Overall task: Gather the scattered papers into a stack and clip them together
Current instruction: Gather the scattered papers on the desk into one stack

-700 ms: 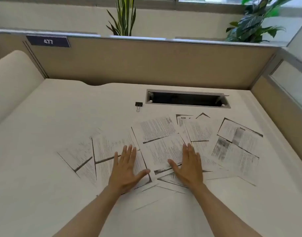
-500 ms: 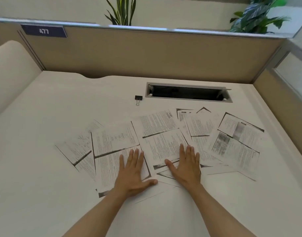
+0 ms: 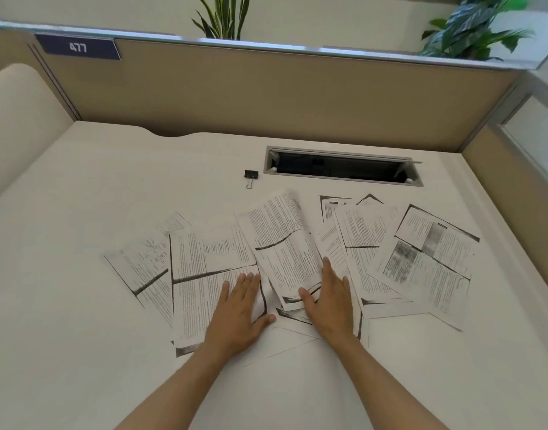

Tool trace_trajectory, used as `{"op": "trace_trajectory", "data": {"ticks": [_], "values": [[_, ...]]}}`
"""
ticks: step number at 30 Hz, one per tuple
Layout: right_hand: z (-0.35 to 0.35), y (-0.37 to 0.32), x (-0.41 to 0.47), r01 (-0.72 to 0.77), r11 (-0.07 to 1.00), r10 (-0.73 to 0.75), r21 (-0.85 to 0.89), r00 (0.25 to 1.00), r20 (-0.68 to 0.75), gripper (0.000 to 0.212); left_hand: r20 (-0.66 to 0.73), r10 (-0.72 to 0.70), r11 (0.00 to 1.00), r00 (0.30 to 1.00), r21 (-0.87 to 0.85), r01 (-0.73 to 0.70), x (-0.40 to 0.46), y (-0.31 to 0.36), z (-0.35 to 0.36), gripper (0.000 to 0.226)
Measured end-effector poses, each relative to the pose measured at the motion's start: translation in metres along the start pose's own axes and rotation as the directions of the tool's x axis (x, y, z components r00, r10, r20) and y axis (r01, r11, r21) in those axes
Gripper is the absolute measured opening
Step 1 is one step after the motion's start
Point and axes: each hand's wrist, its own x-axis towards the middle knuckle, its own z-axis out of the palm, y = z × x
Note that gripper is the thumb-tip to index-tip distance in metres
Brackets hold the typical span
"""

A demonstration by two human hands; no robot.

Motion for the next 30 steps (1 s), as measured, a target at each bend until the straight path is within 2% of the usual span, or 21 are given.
{"op": "trace_trajectory", "data": {"ticks": [3,7,9,12,16,21,25,30], "values": [[-0.006,-0.008,-0.002,-0.067,0.988,0.075,0.139,0.996,-0.054,0.081,-0.092,-0.076,0.983,0.993,-0.173,0.059,-0.002,0.008,-0.009,0.074],[-0.015,-0.011,-0.002,-0.119,0.962,0.141,0.246,0.987,-0.077,0.084,-0.236,-0.194,0.947,0.952,-0.3,0.119,-0.004,0.012,-0.023,0.068],[-0.018,-0.008,-0.003,-0.114,0.971,0.129,0.21,0.99,-0.057,0.086,-0.268,-0.295,0.885,0.917,-0.438,0.157,-0.003,0.011,-0.029,0.067],[-0.017,0.0,-0.006,-0.039,0.999,0.039,-0.018,0.999,-0.004,0.081,-0.325,-0.425,0.788,0.845,-0.592,0.169,-0.001,0.011,-0.04,0.062],[-0.011,0.005,-0.011,0.047,0.98,-0.04,-0.195,0.998,0.037,0.074,-0.423,-0.383,0.795,0.821,-0.604,0.06,0.002,0.024,-0.05,0.062],[-0.009,0.003,-0.015,0.027,0.988,-0.015,-0.151,0.997,0.077,0.071,-0.536,-0.177,0.883,0.825,-0.457,-0.107,0.011,0.045,-0.047,0.068],[-0.014,-0.003,-0.015,-0.044,0.984,0.059,-0.175,0.995,0.085,0.077,-0.377,-0.015,0.952,0.926,-0.288,-0.101,0.022,0.061,-0.026,0.073],[-0.022,-0.011,-0.007,-0.16,0.977,0.169,-0.14,0.984,0.054,0.081,-0.1,0.015,0.963,0.995,-0.267,-0.041,0.034,0.067,0.005,0.074]]}}
